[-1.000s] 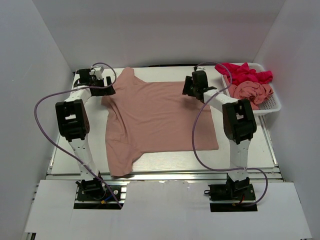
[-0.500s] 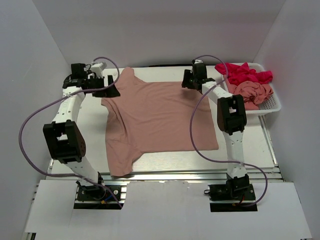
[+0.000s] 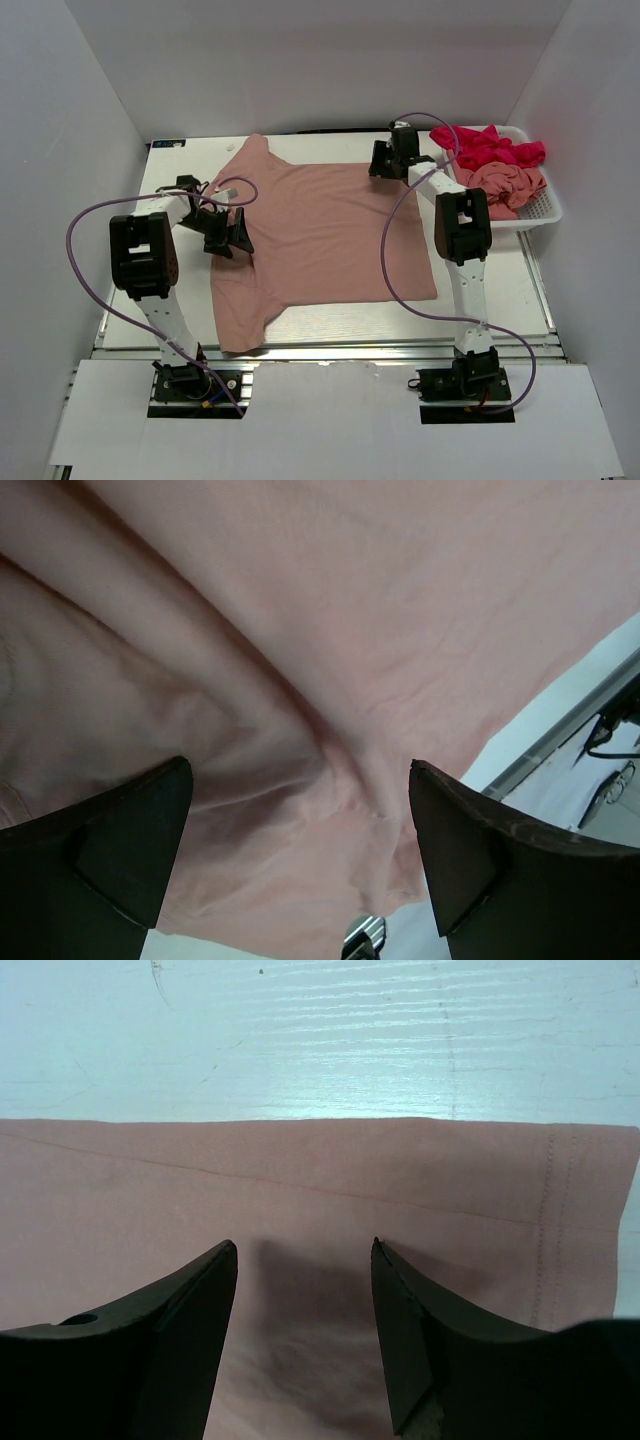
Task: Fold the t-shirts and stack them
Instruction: Flatten out the tshirt
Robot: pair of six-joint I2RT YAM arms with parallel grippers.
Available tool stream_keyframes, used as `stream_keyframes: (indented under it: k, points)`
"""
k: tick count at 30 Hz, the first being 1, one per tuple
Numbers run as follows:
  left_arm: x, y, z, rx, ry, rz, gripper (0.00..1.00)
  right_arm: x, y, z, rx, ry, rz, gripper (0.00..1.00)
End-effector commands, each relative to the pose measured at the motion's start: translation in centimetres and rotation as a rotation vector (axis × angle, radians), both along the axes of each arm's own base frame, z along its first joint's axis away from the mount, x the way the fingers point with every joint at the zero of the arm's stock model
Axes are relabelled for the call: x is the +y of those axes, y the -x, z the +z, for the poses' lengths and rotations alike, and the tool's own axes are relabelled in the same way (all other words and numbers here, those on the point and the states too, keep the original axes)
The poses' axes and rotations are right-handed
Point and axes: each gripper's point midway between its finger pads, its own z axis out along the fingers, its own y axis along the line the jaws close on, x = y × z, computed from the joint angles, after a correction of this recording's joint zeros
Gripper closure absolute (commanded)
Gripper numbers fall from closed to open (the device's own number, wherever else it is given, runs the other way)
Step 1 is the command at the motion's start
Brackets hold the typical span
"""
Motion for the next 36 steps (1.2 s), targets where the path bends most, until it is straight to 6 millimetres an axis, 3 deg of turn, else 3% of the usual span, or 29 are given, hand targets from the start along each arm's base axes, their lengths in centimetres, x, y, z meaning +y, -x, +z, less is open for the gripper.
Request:
stream_keyframes:
  k: [1, 8, 15, 21, 27, 32, 35, 36]
  points:
    - [0.1, -0.8, 0.8, -0.076, -0.019, 0.001, 0.02, -0.1, -1.9, 2.1, -0.073, -0.038, 0.015, 0.39]
    - [2.2, -0.2, -1.5, -0.039, -0.16, 0.054, 0.02, -0.1, -2.4, 2.7, -0.1, -0.053, 0.005, 0.38]
    - [8.5, 0.0, -2.3, -0.012, -0.37, 0.241, 0.02, -0.7, -2.3, 5.7, -0.16, -0.029, 0.0, 0.38]
    - [11.7, 0.3, -2.6, 0.009, -0.43, 0.334, 0.02, -0.7, -2.0, 7.9, -0.189, -0.033, 0.004, 0.37]
    - [11.7, -0.6, -0.3, -0.029, -0.422, 0.357, 0.02, -0.6, -1.8, 8.0, -0.186, -0.042, 0.007, 0.37]
    - [11.9, -1.9, 1.4, -0.066, -0.417, 0.346, 0.02, 0.6, -1.7, 7.0, -0.167, -0.085, 0.05, 0.37]
    - [11.9, -3.9, 3.0, -0.103, -0.395, 0.332, 0.02, 0.9, -2.0, 6.1, -0.15, -0.088, 0.058, 0.37]
    - [12.0, -5.8, 4.2, -0.14, -0.378, 0.329, 0.02, 1.0, -2.1, 5.8, -0.145, -0.088, 0.058, 0.36]
